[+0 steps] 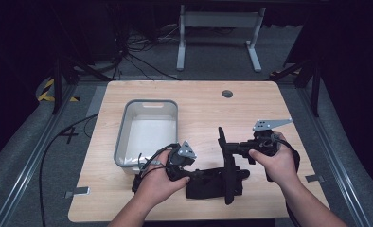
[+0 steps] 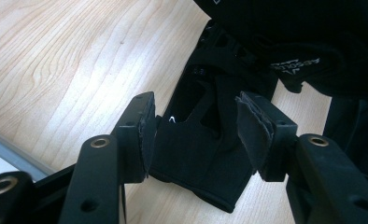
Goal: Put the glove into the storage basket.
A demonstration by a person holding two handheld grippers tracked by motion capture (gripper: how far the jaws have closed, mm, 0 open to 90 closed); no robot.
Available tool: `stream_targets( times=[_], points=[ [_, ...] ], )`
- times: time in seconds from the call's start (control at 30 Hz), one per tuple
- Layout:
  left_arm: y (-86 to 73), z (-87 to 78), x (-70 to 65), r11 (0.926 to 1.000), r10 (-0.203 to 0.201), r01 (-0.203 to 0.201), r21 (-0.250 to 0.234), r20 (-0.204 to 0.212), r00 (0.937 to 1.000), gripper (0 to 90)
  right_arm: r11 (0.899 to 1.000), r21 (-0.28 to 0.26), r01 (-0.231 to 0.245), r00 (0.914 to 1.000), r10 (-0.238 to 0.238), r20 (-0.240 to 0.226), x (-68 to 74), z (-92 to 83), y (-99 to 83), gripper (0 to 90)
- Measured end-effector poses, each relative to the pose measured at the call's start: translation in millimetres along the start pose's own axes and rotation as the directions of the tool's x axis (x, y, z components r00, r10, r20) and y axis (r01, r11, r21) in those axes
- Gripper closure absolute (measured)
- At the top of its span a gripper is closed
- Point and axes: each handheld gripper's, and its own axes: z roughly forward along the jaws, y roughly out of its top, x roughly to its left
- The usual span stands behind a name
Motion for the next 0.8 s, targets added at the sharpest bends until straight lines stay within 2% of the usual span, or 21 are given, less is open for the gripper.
stream_targets(
  times=[0.2, 0.33, 0.43, 0.7, 0.77, 0.8],
  points=[
    [-0.3, 5.5, -1.1, 1.0, -0.008, 0.008, 0.006, 0.009, 0.9999, 48.4, 0.999, -0.002, -0.041, 0.999, 0.041, 0.017, -15.8, -9.3, -17.5, 83.5],
    [0.3, 8.7, -1.0, 0.9998, -0.003, 0.003, 0.019, 0.013, 0.9999, 48.3, 0.997, -0.003, -0.081, 0.9955, 0.081, 0.049, -31.2, -23.6, -33.3, 83.2],
    [0.9, 12.3, -2.3, 0.9997, -0.002, 0.001, 0.026, 0.019, 0.9998, 48.2, 0.995, -0.005, -0.096, 0.9938, 0.096, 0.057, -36.2, -28.2, -39.7, 83.0],
    [2.4, 21.1, -8.8, 0.9987, 0.01, -0.012, 0.05, 0.039, 0.9992, 47.8, 0.988, -0.02, -0.152, 0.9847, 0.153, 0.082, -52.8, -42.2, -64.5, 82.3],
    [2.6, 23.8, -10.9, 0.9985, 0.017, -0.019, 0.052, 0.043, 0.9989, 47.8, 0.983, -0.021, -0.182, 0.9787, 0.183, 0.093, -59.2, -47.6, -74.9, 81.7],
    [2.9, 24.7, -11.8, 0.998, 0.02, -0.023, 0.059, 0.048, 0.9987, 47.8, 0.983, -0.021, -0.182, 0.9787, 0.183, 0.093, -59.2, -47.6, -74.9, 81.7]
  ],
)
